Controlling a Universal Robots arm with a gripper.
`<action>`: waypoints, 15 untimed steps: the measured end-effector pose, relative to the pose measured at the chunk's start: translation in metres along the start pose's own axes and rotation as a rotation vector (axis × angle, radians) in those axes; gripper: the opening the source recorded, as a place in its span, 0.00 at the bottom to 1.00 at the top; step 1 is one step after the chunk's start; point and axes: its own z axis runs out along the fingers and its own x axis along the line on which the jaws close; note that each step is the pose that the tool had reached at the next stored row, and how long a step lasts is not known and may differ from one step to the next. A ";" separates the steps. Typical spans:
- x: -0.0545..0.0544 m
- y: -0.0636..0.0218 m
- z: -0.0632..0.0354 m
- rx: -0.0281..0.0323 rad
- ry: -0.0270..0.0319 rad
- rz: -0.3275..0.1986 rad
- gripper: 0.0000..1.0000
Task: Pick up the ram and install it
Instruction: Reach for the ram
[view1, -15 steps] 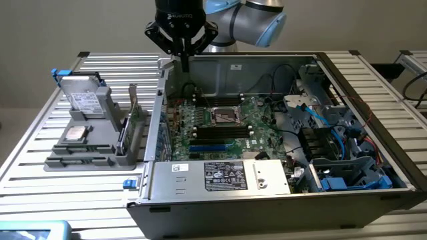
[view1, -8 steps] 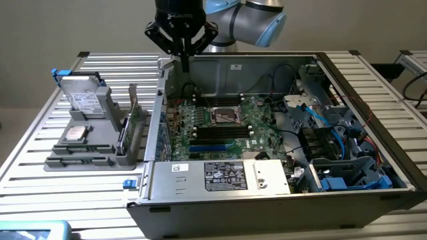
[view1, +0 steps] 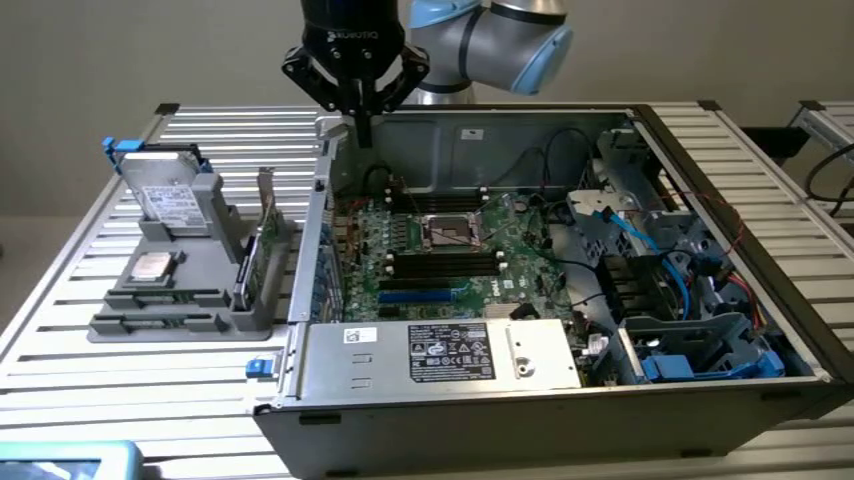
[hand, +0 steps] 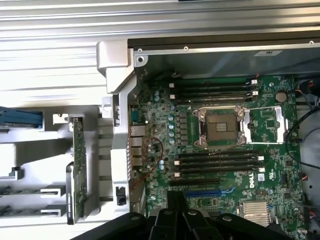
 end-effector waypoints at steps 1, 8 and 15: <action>0.003 -0.0011 0.0000 -0.0001 0.0000 0.000 0.11; 0.012 -0.0256 0.0036 0.0000 0.0001 0.000 0.11; 0.022 -0.0411 0.0084 0.0024 0.0032 0.000 0.11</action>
